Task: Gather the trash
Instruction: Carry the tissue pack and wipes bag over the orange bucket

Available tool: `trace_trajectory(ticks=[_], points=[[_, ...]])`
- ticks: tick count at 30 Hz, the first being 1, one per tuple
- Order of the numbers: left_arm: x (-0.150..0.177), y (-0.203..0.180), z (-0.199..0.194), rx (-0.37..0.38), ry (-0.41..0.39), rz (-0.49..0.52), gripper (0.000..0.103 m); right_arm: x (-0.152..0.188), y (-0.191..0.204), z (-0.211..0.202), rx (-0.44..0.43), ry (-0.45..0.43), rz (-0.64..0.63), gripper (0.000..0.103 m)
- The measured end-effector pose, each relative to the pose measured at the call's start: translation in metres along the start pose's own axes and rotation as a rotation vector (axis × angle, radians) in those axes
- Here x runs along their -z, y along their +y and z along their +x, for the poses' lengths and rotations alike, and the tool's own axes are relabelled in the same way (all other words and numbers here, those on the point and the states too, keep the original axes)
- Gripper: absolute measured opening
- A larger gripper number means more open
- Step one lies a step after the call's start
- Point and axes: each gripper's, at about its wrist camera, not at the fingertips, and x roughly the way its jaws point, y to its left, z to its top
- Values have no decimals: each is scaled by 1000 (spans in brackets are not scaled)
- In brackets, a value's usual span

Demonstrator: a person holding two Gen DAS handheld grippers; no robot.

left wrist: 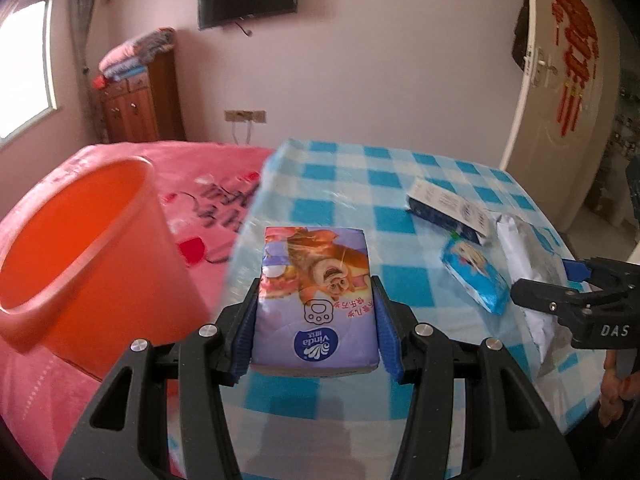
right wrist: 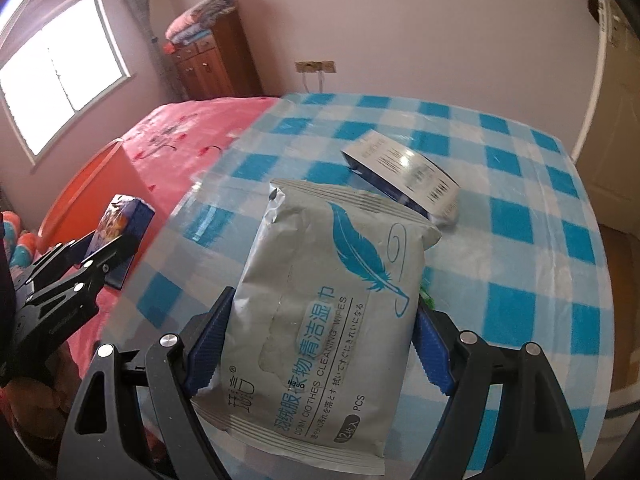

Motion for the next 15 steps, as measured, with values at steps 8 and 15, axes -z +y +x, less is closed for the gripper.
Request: trace_trajectory(ticks=[8, 15], points=[[-30, 41, -23, -129, -79, -25, 53, -34, 46, 2, -119, -25, -66, 81], [-50, 81, -40, -241, -134, -58, 53, -74, 101, 5, -255, -51, -127, 81]])
